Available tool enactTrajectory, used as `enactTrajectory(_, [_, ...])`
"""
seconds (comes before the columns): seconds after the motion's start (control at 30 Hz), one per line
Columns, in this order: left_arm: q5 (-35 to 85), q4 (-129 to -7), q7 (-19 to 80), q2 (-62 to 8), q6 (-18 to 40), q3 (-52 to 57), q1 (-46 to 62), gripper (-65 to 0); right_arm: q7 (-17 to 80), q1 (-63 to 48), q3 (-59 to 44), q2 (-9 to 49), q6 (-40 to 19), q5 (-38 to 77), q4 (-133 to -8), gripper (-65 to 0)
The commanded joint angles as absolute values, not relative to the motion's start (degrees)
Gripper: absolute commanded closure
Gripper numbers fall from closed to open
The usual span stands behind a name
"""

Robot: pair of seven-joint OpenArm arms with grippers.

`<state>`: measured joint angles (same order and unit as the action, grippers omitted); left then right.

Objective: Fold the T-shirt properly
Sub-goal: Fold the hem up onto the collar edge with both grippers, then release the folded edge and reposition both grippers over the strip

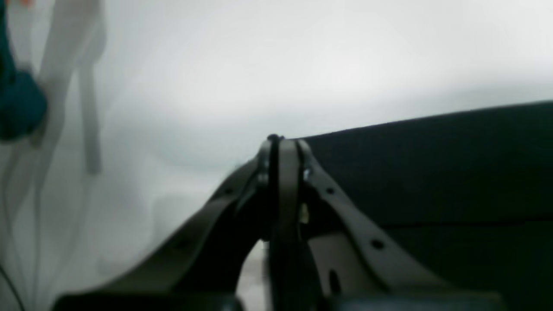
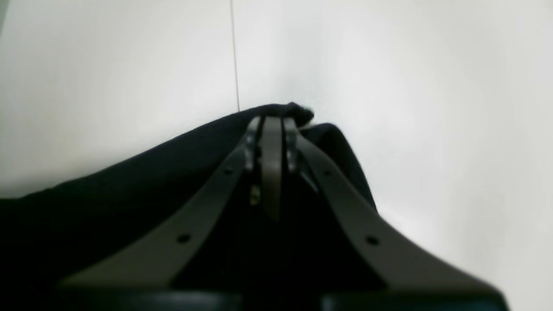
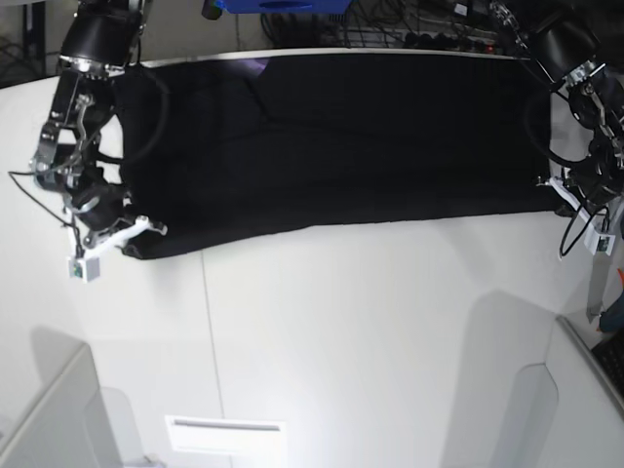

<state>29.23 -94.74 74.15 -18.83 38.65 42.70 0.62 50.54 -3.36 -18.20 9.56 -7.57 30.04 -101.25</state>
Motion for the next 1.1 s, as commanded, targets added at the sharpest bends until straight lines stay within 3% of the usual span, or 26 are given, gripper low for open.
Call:
enactTrajectory(0.0, [30.99, -95.78, 73.8, -20.79, 38.81, 43.21, 1.19, 0.0, 49.45, -3.82, -18.68, 10.24, -7.78, 30.55, -103.25, 0.0])
enactTrajectory(0.4, [39.78, -96.22, 73.71, -23.69, 38.64, 43.3, 11.91, 0.0, 49.45, -16.4, -24.92, 5.32, -8.13, 30.9, -115.21, 0.0])
enactTrajectory(0.8, [39.96, -96.48, 73.71, -24.48, 38.9, 46.37, 14.9, 0.0, 47.69, -26.77, -33.36, 4.79, -8.13, 53.05, -115.74, 0.0])
enactTrajectory(1.07, [39.96, -100.88, 73.71, -24.22, 38.9, 46.29, 16.84, 0.0, 47.69, -32.92, -33.63, 4.35, -8.13, 59.03, -115.74, 0.0])
